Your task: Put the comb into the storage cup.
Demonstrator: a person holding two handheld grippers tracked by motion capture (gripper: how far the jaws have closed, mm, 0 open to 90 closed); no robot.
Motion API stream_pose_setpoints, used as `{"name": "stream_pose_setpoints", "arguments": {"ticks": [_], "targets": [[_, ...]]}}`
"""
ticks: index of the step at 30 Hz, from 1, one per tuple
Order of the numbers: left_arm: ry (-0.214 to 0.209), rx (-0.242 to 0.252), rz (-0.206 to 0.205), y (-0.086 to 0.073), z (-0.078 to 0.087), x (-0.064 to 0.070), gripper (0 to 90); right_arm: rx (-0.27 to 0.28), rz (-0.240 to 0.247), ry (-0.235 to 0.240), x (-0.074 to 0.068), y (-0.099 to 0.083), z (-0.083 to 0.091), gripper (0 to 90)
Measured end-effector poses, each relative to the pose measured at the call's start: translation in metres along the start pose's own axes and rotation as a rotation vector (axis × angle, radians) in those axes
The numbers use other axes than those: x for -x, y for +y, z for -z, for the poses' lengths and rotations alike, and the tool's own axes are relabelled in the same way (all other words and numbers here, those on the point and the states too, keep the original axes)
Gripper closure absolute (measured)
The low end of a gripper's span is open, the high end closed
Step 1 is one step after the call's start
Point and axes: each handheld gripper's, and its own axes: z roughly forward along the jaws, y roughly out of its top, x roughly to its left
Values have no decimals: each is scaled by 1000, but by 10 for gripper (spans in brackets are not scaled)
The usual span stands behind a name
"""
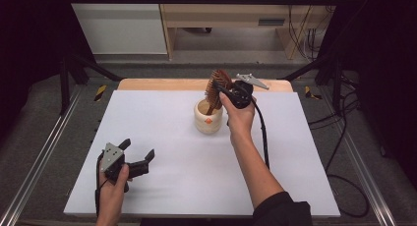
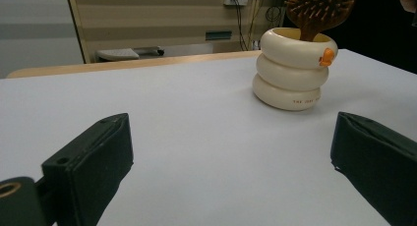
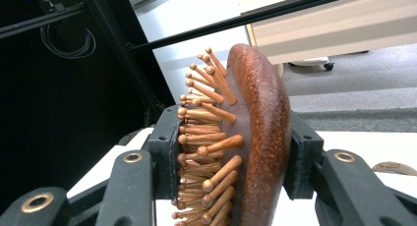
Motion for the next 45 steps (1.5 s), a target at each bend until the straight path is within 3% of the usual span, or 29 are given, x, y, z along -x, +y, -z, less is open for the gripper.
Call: {"name": "stream_pose_setpoints", "arguments": {"ticks": [45], "targets": [[1,-6,-7,0,0,1,25,7,-31,12,0,-6,-6,512]]}}
